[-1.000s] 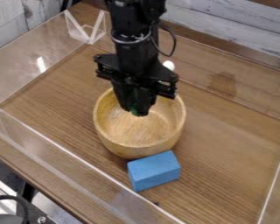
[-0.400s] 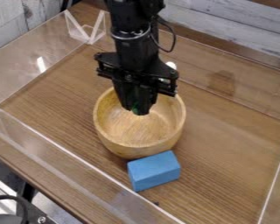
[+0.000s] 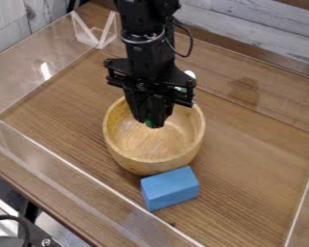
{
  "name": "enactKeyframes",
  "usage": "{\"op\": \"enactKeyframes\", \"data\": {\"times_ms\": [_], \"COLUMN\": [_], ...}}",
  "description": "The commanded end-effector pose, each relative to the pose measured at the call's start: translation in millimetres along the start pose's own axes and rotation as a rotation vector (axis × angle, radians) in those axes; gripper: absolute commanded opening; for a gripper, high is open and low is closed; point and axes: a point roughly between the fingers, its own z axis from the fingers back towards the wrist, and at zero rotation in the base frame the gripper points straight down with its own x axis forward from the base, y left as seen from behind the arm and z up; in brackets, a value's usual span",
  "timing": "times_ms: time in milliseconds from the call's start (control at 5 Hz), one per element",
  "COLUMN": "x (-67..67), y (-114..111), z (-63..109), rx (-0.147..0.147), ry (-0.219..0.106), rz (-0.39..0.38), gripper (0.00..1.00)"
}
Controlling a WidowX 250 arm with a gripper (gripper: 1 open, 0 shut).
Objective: Put the green marker in the brown bowl
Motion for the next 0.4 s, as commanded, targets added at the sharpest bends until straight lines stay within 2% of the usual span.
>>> {"op": "enactKeyframes", "data": {"times_ms": [0, 200], "x": [11.6, 12.2], "y": [0.4, 0.6], "z": [12.6, 14.0], "rx": [-0.008, -0.013], "ry": [-0.049, -0.048], "rz": [-0.002, -0.008], "gripper": [0.00, 0.00]}}
